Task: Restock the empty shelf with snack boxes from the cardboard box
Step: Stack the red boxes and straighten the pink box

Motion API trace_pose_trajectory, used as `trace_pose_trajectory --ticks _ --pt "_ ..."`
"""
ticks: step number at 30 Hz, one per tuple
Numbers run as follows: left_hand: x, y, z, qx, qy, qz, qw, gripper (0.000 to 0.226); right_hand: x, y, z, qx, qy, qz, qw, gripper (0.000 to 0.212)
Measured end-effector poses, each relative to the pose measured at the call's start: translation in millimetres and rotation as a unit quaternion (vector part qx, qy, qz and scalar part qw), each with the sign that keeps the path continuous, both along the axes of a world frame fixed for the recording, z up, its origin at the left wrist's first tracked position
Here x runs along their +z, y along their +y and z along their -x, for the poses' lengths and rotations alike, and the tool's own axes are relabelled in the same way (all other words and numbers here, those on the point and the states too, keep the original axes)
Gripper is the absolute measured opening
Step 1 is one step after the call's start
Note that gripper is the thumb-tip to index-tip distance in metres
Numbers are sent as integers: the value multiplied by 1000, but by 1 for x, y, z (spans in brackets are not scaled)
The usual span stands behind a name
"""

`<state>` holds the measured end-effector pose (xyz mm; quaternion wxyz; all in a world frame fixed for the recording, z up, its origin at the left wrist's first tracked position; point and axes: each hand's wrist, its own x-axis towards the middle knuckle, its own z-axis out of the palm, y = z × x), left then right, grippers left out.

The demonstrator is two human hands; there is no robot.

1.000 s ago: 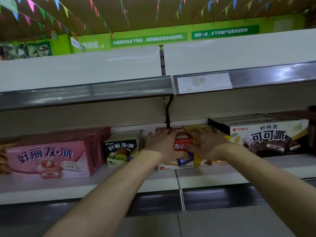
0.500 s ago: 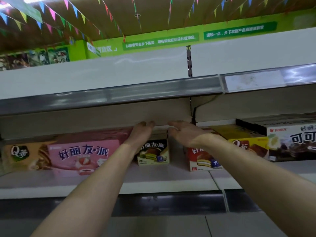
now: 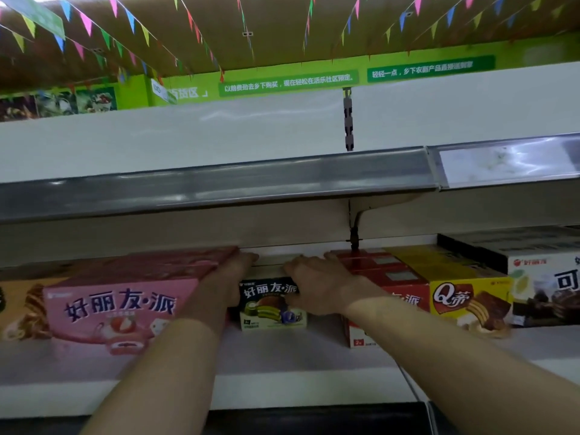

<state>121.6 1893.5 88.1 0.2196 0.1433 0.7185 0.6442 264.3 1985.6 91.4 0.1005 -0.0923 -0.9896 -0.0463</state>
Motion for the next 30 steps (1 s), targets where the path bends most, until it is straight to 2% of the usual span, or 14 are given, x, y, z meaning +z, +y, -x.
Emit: trace_pose_trajectory --ticks 4,7,13,14,15,16,18,19,21,23,26,28,30 --pt "-2 10 -4 -17 -37 -5 999 19 9 7 -7 2 -3 -30 1000 32" --pt "-1 27 -25 -45 -72 -8 996 26 16 26 -16 -19 2 -36 999 21" --pt "3 39 -44 -34 -82 -36 995 34 21 38 -22 -39 -36 134 990 50" --pt "4 40 -46 -28 -56 -35 997 38 26 36 -27 -36 -35 174 983 54" --pt "4 41 -47 -6 25 4 1000 45 32 36 -34 -29 -22 197 980 57" --pt "2 42 -47 25 155 68 985 50 37 38 -45 -21 0 201 979 57" --pt "-1 40 -59 57 420 154 892 53 38 46 -74 -6 35 185 982 53" --pt "-4 38 -69 38 508 187 840 51 33 53 -87 -7 41 172 984 54" --pt "-15 39 -84 -23 593 288 752 47 17 60 -108 -31 22 109 993 68" --pt "-24 43 -93 -50 607 365 704 43 -3 66 -112 -58 12 9 998 88" --pt "-20 48 -95 -51 596 403 692 46 -13 72 -105 -45 54 -41 997 92" --pt "-14 47 -99 -73 568 390 721 52 -11 72 -102 -40 46 -24 998 91" --pt "-10 46 -113 -103 550 325 762 62 -8 72 -103 -34 38 -17 999 92"
